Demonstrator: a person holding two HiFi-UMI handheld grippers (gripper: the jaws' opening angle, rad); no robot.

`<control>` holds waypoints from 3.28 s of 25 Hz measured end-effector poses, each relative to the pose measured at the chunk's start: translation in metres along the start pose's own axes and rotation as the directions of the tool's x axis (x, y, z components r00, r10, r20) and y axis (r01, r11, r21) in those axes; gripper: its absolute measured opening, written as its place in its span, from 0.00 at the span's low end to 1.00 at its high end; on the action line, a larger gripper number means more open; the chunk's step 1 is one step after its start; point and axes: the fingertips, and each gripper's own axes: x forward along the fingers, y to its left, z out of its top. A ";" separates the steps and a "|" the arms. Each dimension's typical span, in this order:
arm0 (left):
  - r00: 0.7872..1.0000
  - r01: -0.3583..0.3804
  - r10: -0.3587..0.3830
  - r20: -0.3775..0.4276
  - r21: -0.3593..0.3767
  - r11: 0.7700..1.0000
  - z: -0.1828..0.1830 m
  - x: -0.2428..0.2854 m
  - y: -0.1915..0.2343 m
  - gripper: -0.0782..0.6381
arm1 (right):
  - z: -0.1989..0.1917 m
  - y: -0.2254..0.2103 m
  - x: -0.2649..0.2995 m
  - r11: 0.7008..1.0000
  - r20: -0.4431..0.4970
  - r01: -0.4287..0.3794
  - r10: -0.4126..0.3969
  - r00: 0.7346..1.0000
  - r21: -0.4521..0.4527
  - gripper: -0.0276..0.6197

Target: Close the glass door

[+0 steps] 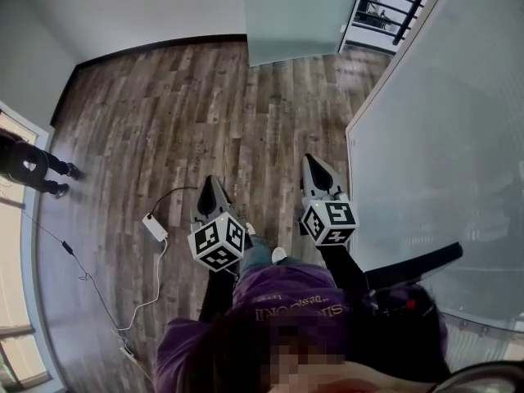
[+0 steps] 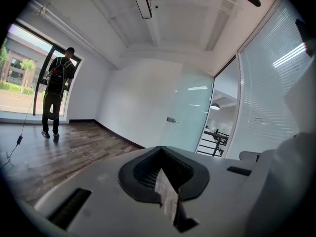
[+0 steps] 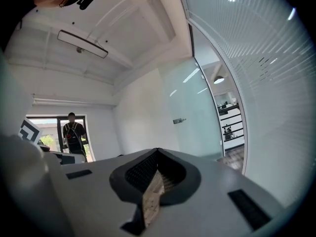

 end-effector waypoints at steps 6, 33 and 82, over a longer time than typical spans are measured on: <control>0.999 0.004 -0.004 0.038 -0.014 1.000 0.031 0.057 0.028 0.11 | 0.013 0.016 0.072 1.000 0.017 -0.023 0.023 1.000 -0.007 0.02; 0.991 -0.120 0.122 0.051 -0.035 0.992 0.130 0.332 0.157 0.11 | 0.055 0.065 0.407 0.989 -0.013 -0.126 0.126 0.992 -0.073 0.02; 0.990 0.050 -0.028 0.140 -0.159 0.986 0.290 0.766 0.320 0.11 | 0.093 0.133 0.917 0.978 -0.084 -0.184 0.176 0.981 -0.101 0.02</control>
